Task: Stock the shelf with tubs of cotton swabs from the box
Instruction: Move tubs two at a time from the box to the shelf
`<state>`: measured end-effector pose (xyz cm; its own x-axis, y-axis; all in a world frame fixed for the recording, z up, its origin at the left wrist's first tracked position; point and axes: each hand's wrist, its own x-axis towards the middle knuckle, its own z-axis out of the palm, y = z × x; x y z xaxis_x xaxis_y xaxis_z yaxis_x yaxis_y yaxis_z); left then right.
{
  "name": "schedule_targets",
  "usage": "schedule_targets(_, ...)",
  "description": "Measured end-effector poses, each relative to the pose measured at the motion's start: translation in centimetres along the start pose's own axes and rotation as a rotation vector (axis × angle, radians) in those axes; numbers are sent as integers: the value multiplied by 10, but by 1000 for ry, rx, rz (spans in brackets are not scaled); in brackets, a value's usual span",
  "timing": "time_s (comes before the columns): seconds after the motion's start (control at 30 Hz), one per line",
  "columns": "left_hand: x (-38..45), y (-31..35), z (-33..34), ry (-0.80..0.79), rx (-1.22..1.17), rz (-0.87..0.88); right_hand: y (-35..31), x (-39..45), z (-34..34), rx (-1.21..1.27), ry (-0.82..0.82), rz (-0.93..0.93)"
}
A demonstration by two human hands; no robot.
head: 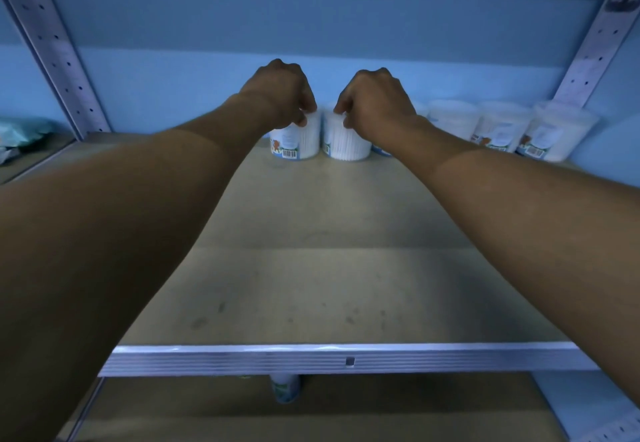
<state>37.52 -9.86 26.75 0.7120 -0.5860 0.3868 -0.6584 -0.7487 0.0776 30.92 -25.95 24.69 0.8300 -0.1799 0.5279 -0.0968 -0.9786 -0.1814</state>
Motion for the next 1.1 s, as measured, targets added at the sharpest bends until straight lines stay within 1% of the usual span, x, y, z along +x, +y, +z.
schedule_targets(0.37, 7, -5, 8, 29, 24, 8, 5, 15, 10, -9, -17, 28)
schedule_targets(0.47, 6, -4, 10, 40, 36, 11, 7, 16, 7, 6, -71, 49)
schedule_targets(0.53, 5, -3, 9, 14, 24, 5, 7, 15, 2, -4, -138, 48)
schedule_targets(0.6, 1, -1, 6, -48, 8, 1, 5, 10, -3, 10, -166, 28)
schedule_targets(0.73, -10, 4, -2, -155, -41, -36, 1, -3, -14, 72, -102, 63)
schedule_targets(0.83, -23, 11, -12, -158, -93, -60, -2, -13, -25, 106, -100, 110)
schedule_targets(1.1, -74, 44, -58, -165, -186, -10, -6, -59, -73, 141, -148, 135)
